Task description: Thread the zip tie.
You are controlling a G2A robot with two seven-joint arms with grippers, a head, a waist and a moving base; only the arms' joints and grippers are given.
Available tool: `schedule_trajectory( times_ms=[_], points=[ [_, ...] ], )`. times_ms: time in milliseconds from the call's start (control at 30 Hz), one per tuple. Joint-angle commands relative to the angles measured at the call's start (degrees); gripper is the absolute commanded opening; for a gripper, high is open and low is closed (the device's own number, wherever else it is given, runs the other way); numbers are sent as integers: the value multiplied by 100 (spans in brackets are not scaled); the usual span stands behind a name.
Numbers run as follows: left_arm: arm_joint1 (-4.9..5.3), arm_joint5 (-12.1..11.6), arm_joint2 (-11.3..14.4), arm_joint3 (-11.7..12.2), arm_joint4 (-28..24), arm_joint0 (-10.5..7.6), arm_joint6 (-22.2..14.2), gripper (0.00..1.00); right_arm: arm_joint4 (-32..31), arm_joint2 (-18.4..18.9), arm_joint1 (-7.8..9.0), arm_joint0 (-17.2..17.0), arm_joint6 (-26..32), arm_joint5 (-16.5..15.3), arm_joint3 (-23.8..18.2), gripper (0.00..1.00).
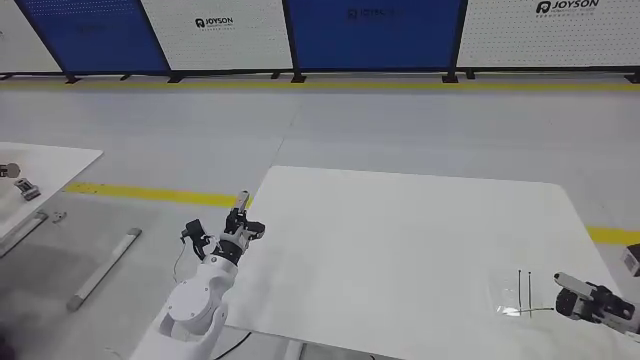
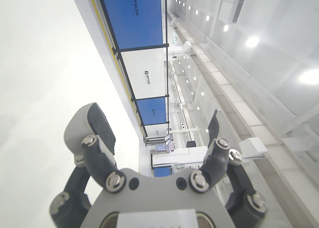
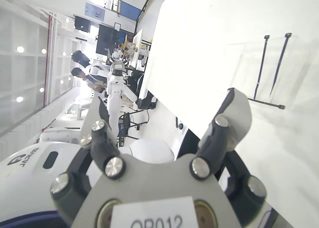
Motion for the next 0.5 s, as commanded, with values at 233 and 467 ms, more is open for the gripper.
schedule_trajectory(
  times_ms=[233, 467],
  points=[
    [0, 0, 0, 0, 0, 0, 0, 100, -209, -250, 106, -111, 41, -283, -100, 100],
    [0, 0, 0, 0, 0, 0, 0, 100, 204, -240, 684, -578, 41, -1133, -122, 100]
  ],
)
